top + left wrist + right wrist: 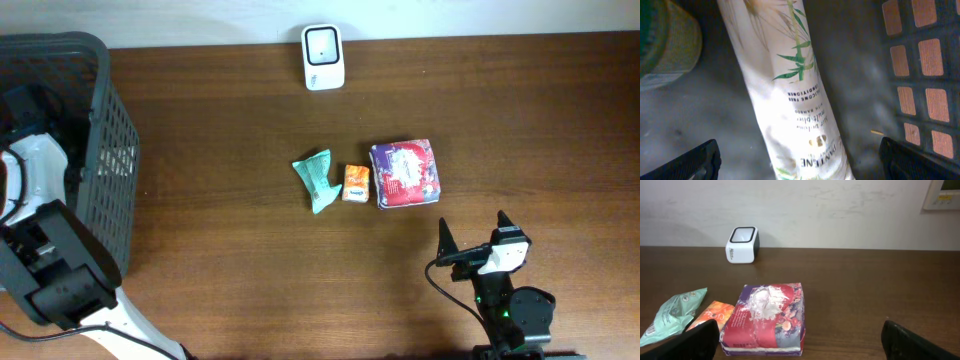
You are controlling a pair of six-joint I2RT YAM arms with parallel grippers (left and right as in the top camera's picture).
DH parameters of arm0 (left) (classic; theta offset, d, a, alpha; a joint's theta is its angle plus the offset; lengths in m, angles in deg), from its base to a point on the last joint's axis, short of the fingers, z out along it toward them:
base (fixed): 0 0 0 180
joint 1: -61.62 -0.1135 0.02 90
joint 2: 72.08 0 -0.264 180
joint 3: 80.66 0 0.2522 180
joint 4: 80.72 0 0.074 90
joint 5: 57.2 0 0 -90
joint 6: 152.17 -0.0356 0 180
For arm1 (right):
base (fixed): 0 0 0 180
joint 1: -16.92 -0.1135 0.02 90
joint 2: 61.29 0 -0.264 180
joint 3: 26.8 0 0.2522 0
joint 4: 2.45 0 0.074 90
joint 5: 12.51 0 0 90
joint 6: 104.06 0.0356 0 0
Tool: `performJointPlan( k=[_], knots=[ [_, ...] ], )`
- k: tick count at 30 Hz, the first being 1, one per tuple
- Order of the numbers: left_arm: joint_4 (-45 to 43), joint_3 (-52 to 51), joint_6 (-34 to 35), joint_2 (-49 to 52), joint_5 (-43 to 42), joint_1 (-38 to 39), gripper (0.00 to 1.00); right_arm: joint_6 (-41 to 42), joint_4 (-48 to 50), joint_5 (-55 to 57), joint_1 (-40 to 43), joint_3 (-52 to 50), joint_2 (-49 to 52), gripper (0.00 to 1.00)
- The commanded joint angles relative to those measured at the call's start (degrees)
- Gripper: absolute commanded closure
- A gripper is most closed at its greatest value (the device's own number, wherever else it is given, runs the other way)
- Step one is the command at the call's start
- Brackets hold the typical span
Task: Scan the item barcode
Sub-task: 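Reach the left gripper into the basket and grasp the white bamboo tube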
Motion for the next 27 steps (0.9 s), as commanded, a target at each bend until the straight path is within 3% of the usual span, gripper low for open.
performJointPlan(
  k=[1, 10, 12, 16, 20, 24, 27],
  knots=[
    [-3.04, -2.8, 0.5, -0.33, 0.85, -0.04, 0.01, 0.44, -0.02, 0.5, -0.42, -0.52, -0.22, 0.01],
    [-5.97, -6.21, 0.42, 4.59, 1.73, -0.04, 0.01, 0.44, -0.02, 0.5, -0.42, -0.52, -0.22, 0.01],
    [-5.81, -6.21, -0.96, 6.1, 1.73, -0.04, 0.08, 0.44, -0.02, 0.5, -0.42, -0.52, -0.22, 0.01],
    [-5.57, -6.08, -1.07, 6.19, 1.7, -0.07, 0.52, 0.44, -0.02, 0.5, -0.42, -0.52, -0.22, 0.01],
    [-5.57, -4.7, -1.07, 6.16, 1.36, -0.04, 0.76, 0.44, -0.02, 0.5, -0.42, -0.52, -0.22, 0.01],
    [-2.73, -2.27, -1.07, 3.76, -2.05, -0.42, 0.79, 0.44, -0.02, 0.5, -0.42, -0.52, -0.22, 0.01],
    [-2.01, -2.21, -1.07, -0.74, -2.03, -0.48, 0.92, 0.44, -0.02, 0.5, -0.42, -0.52, -0.22, 0.01]
  ],
)
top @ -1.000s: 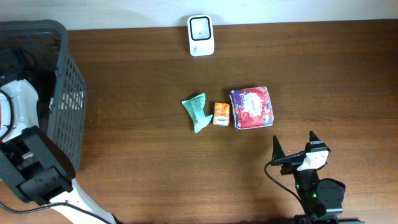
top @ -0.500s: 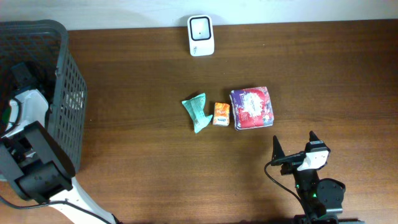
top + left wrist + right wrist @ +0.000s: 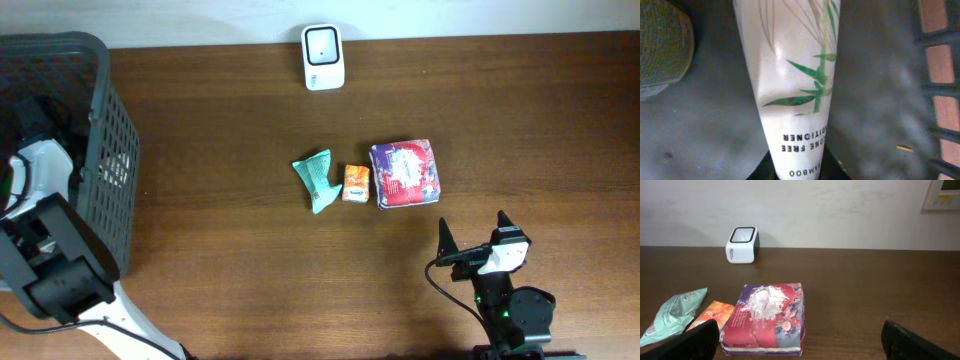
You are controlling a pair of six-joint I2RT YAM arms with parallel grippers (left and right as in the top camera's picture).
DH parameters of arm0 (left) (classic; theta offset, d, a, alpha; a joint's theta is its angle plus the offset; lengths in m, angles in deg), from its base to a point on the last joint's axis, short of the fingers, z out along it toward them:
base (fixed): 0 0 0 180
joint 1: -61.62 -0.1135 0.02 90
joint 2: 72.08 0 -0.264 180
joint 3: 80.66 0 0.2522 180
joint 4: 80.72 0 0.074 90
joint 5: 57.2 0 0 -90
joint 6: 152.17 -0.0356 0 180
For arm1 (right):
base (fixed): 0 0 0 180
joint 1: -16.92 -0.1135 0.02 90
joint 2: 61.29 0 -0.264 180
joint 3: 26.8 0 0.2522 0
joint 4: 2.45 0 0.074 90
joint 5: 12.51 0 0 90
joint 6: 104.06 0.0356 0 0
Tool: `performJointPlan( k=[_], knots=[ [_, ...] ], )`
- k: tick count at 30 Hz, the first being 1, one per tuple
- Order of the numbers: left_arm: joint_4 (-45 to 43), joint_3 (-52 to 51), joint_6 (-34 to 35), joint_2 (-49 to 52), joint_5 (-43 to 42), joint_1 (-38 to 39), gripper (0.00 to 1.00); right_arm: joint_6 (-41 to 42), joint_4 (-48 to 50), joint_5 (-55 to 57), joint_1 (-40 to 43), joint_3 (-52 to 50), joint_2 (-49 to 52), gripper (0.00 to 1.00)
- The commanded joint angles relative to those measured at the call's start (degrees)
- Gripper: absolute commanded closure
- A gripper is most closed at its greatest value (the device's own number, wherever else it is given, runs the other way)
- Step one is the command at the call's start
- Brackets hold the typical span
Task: Scan the item barcode
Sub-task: 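Reach the left gripper into the basket and grasp the white bamboo tube, then lay the white bamboo tube on the table above the wipes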
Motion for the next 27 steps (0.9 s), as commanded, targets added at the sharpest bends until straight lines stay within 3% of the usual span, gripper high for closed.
performJointPlan(
  k=[1, 11, 17, 19, 22, 23, 25, 27],
  knots=[
    [1.95, -0.11, 0.02, -5.92, -2.82, -0.13, 0.92, 0.46, -0.02, 0.5, -0.42, -0.52, -0.22, 0.01],
    [1.4, -0.11, 0.04, -35.47, -3.13, -0.07, 0.87, 0.46, -0.04, 0.5, -0.42, -0.52, -0.22, 0.01],
    [-0.48, -0.11, 0.07, -52.15, -18.75, 2.67, 0.84, 0.46, -0.04, 0.5, -0.42, -0.52, -0.22, 0.01],
    [0.68, -0.11, 0.07, -53.37, -22.95, 8.92, 0.82, 0.46, -0.02, 0.5, -0.42, -0.52, -0.22, 0.01],
    [3.96, -0.17, -1.75, -48.98, -22.29, 24.79, 0.8, 0.46, -0.04, 0.5, -0.42, -0.52, -0.22, 0.01],
    [4.11, -0.17, -5.27, -47.45, -22.16, 28.04, 0.8, 0.46, -0.02, 0.5, -0.42, -0.52, -0.22, 0.01],
    [5.49, -0.17, -19.23, -41.55, -20.31, 37.57, 0.76, 0.46, -0.02, 0.5, -0.42, -0.52, -0.22, 0.01],
    [9.22, -0.17, -25.62, -35.43, -12.9, 43.36, 0.75, 0.46, -0.02, 0.5, -0.42, -0.52, -0.22, 0.01]
  ],
)
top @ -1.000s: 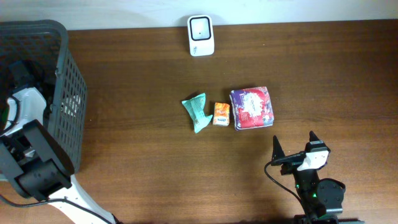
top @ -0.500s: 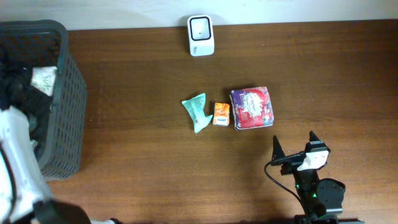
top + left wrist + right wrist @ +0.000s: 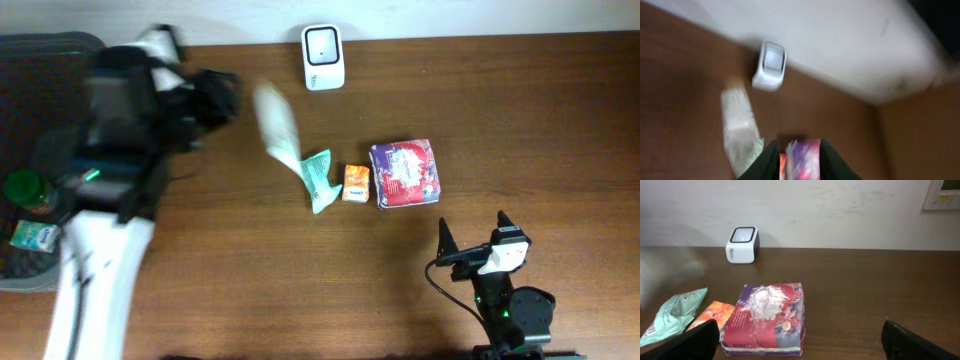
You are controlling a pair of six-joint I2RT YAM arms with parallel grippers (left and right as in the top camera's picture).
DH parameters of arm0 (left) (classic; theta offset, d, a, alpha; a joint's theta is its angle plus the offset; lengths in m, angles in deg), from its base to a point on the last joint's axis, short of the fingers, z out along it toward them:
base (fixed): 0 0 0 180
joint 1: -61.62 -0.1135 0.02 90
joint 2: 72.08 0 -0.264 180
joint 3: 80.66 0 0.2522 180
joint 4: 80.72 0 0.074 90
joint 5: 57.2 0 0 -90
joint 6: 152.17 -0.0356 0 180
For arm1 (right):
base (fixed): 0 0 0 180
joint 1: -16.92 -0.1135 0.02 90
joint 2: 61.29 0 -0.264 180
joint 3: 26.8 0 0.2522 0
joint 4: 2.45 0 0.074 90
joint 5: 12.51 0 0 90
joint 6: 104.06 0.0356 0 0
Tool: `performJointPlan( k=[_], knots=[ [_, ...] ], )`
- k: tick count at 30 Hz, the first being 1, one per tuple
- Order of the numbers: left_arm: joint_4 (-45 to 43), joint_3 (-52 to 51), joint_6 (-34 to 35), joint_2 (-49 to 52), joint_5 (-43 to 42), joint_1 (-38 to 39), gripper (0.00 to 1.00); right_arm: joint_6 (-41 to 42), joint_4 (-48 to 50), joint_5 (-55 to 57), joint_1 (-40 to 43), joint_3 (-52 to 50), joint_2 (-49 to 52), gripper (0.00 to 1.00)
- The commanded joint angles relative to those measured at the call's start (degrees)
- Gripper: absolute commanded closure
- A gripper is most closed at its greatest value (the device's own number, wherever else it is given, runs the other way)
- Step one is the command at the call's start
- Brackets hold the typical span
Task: Scan the item barcode
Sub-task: 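Lay the white bamboo tube on the table above the wipes, then reach the left gripper into the basket and grasp the small green wipes pack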
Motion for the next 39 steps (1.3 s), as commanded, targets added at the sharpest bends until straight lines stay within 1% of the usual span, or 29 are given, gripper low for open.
performJointPlan(
  k=[1, 3, 4, 5, 7, 8, 11, 14, 16, 17, 18, 19, 20, 21, 23, 24, 27, 28, 30, 32, 34, 36, 38, 39],
  knots=[
    [4.46, 0.31, -14.71, 8.04, 10.12, 7.13, 0.76, 0.42, -0.04, 0.48, -0.42, -0.52, -0.22, 0.01],
    [7.1, 0.31, -14.97, 12.79, 14.12, 9.25, 0.75, 0.42, -0.04, 0.48, -0.42, -0.52, -0.22, 0.01],
    [7.34, 0.31, -14.97, 14.99, 14.67, 9.94, 0.75, 0.42, -0.02, 0.48, -0.42, -0.52, -0.22, 0.01],
    [7.26, 0.31, -14.95, 16.65, 15.63, 10.25, 0.76, 0.42, -0.02, 0.48, -0.42, -0.52, -0.22, 0.01],
    [6.97, 0.31, -14.91, 18.73, 17.33, 10.38, 0.81, 0.42, -0.02, 0.48, -0.42, -0.52, -0.22, 0.01],
    [6.67, 0.31, -14.93, 18.84, 17.55, 10.25, 0.81, 0.42, -0.02, 0.48, -0.42, -0.52, -0.22, 0.01],
    [4.24, 0.68, -14.95, 17.79, 17.57, 8.79, 0.78, 0.42, -0.04, 0.48, -0.42, -0.52, -0.22, 0.01],
    [3.93, 3.5, -14.97, 15.23, 17.59, 6.58, 0.71, 0.42, -0.02, 0.48, -0.42, -0.52, -0.22, 0.01],
    [3.93, 8.2, -14.95, 12.39, 17.59, 2.95, 0.58, 0.42, -0.02, 0.48, -0.42, -0.52, -0.22, 0.01],
    [3.93, 10.47, -14.93, 10.36, 17.57, -0.2, 0.44, 0.42, -0.04, 0.48, -0.42, -0.52, -0.22, 0.01],
    [3.93, 11.74, -14.93, 8.85, 17.59, -3.08, 0.18, 0.42, -0.02, 0.48, -0.42, -0.52, -0.22, 0.01],
    [3.93, 12.48, -14.93, 7.69, 17.59, -5.62, 0.07, 0.42, -0.02, 0.48, -0.42, -0.52, -0.22, 0.01],
    [3.93, 13.0, -14.93, 6.34, 17.64, -9.03, 0.05, 0.42, -0.04, 0.48, -0.42, -0.52, -0.22, 0.01],
    [4.0, 13.03, -14.93, 5.18, 18.08, -12.68, 0.0, 0.42, -0.02, 0.48, -0.42, -0.52, -0.22, 0.01],
    [5.42, 13.03, -14.91, 4.13, 21.2, -18.97, 0.01, 0.42, -0.02, 0.48, -0.42, -0.52, -0.22, 0.01],
    [6.99, 13.0, -14.91, 4.13, 23.45, -23.58, 0.01, 0.42, -0.02, 0.48, -0.42, -0.52, -0.22, 0.01],
    [11.52, 12.55, -14.88, 6.49, 27.8, -33.38, 0.01, 0.42, -0.04, 0.48, -0.42, -0.52, -0.22, 0.01],
    [13.55, 12.5, -14.88, 8.13, 27.91, -36.68, 0.01, 0.42, -0.02, 0.48, -0.42, -0.52, -0.22, 0.01],
    [17.0, 12.5, -14.19, 11.56, 27.89, -40.79, 0.01, 0.42, -0.02, 0.48, -0.42, -0.52, -0.22, 0.01],
    [20.33, 12.5, -10.47, 15.23, 27.91, -43.6, 0.01, 0.42, -0.04, 0.48, -0.42, -0.52, -0.22, 0.01],
    [24.87, 12.5, -4.44, 20.11, 28.39, -46.49, 0.01, 0.42, -0.02, 0.48, -0.42, -0.52, -0.22, 0.01],
    [28.35, 12.5, 1.33, 24.28, 31.87, -48.43, 0.01, 0.42, -0.02, 0.48, -0.42, -0.52, -0.22, 0.01],
    [28.94, 12.5, 2.08, 26.93, 31.91, -49.72, 0.01, 0.42, -0.02, 0.48, -0.42, -0.52, -0.22, 0.01],
    [30.03, 12.5, 4.37, 29.14, 31.89, -50.95, 0.01, 0.42, -0.02, 0.48, -0.42, -0.52, -0.22, 0.01]
  ],
)
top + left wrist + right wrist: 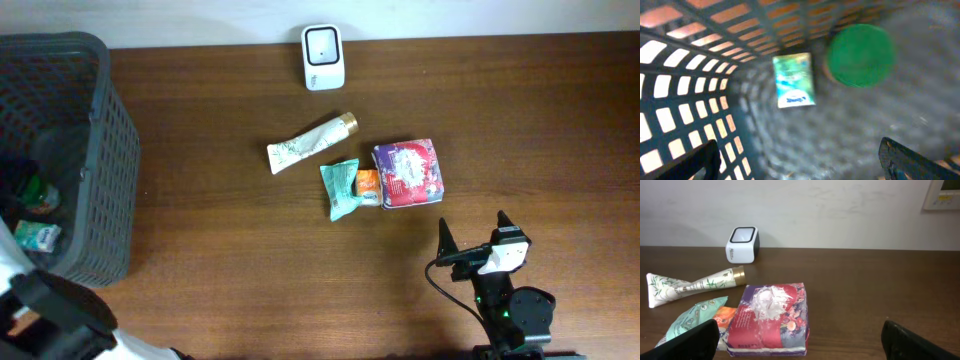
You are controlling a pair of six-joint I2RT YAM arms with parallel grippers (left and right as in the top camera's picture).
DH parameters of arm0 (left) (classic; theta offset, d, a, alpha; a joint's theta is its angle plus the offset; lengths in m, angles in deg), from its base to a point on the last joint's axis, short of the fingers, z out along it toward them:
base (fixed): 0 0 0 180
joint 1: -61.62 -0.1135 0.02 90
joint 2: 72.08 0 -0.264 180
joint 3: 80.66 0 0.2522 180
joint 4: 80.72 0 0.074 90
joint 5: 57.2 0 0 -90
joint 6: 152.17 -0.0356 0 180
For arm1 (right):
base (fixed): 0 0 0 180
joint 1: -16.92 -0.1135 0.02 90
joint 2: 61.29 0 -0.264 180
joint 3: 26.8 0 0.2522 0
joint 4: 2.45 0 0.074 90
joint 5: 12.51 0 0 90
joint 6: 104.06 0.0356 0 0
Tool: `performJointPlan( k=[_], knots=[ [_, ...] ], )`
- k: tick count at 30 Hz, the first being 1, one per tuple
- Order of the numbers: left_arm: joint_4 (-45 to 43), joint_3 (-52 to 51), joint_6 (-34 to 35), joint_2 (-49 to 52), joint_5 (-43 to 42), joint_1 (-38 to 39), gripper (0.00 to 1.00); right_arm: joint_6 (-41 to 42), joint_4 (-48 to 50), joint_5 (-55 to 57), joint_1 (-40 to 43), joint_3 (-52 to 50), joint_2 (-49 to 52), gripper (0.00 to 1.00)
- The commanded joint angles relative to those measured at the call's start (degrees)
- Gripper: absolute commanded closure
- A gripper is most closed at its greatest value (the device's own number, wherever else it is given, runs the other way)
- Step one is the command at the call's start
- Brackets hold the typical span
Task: Scan the item barcode
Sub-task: 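Reach the left gripper into the basket and grasp the small green wipes pack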
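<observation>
A white tube with green bamboo print and a gold cap [310,144] lies on the table just below the white barcode scanner [322,43]; the right wrist view shows the tube [695,286] and the scanner [742,245] too. My left gripper [797,165] is open inside the dark basket [95,150], nothing between its fingers, above a green lid [858,55] and a small green packet [793,81]. My right gripper [800,345] rests open at the table's near right, short of the tissue pack [770,317]. In the overhead view the right gripper [473,235] stands below that pack.
A mint-green packet [342,188], a small orange packet [368,186] and the purple-red tissue pack [407,172] lie bunched together mid-table. The basket stands at the left edge. My left arm [55,305] shows at the lower left corner.
The tube was a blur in the air near the scanner; now it lies on the table. My left gripper went from shut over the table to open in the basket. The mint and orange packets shifted right.
My left gripper was open over the tube in the basket, then shut on it there. Then the arm was out over the table with the tube blurred near the scanner. Now the tube lies below the scanner and the left gripper is open in the basket. The right arm never moved.
</observation>
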Motion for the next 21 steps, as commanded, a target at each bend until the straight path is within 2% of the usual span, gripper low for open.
performJointPlan(
  k=[1, 12, 14, 16, 18, 19, 21],
  knots=[
    [2.45, -0.17, 8.26, 5.51, 1.68, -3.04, 0.01, 0.42, -0.02, 0.5, -0.42, -0.52, -0.22, 0.01],
    [-2.82, -0.22, 8.26, 19.19, 0.07, -3.76, 0.01, 0.42, -0.02, 0.5, -0.42, -0.52, -0.22, 0.01],
    [-3.52, -0.22, 8.24, 21.27, 0.11, -3.74, 0.1, 0.42, -0.02, 0.5, -0.42, -0.52, -0.22, 0.01],
    [-4.79, -0.22, 8.24, 22.16, 0.13, -3.8, 0.12, 0.42, -0.02, 0.5, -0.42, -0.52, -0.22, 0.01],
    [-6.12, -0.22, 8.24, 22.32, 0.11, -3.78, 0.24, 0.42, -0.02, 0.5, -0.42, -0.52, -0.22, 0.01],
    [-6.49, -0.22, 8.24, 22.32, 0.11, -3.74, 0.34, 0.42, -0.02, 0.5, -0.42, -0.52, -0.22, 0.02],
    [-6.75, -0.22, 8.24, 22.32, 0.13, -3.76, 0.61, 0.42, -0.02, 0.5, -0.42, -0.52, -0.22, 0.01]
  ],
)
